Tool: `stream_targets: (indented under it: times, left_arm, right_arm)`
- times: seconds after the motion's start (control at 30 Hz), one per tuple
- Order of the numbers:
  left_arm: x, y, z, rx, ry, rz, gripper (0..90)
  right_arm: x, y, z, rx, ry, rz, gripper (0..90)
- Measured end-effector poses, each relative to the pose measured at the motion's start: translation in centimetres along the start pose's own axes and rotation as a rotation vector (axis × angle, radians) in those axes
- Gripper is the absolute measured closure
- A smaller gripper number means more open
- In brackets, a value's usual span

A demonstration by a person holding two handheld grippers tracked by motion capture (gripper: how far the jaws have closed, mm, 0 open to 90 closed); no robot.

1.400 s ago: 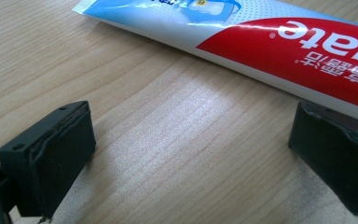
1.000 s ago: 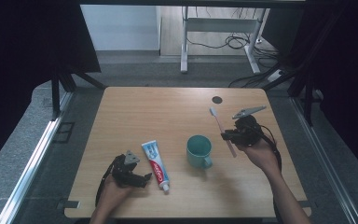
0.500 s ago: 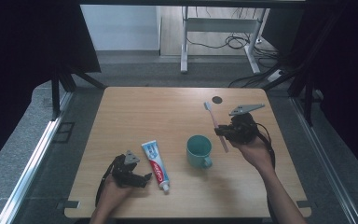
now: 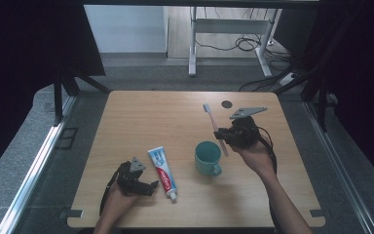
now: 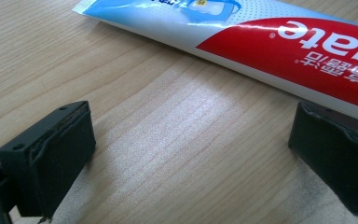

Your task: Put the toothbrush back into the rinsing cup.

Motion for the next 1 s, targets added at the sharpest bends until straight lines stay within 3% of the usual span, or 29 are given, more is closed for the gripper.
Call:
stream_targets:
  times: [0.53,1.0]
  left_arm:
    - [0.0,0.0,0.0,0.000,0.000,0.000,0.1]
    - [0.0,0.0,0.0,-0.003,0.001,0.002,0.1]
  right_arm:
    - [-1.9,1.1,1.6,0.023,0.020,-0.017,78.2]
    - [-4.0,0.2,2.2,0.036,0.029,0.007,78.2]
Point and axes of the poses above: each handheld gripper's, and its own axes: x roughly backward along the jaws, y roughly out of its top, z roughly to its left, the point moved 9 cm from there along -x, roughly forward along the jaws, and after that the axes turned 3 degrees about y, right-handed, at the moved point
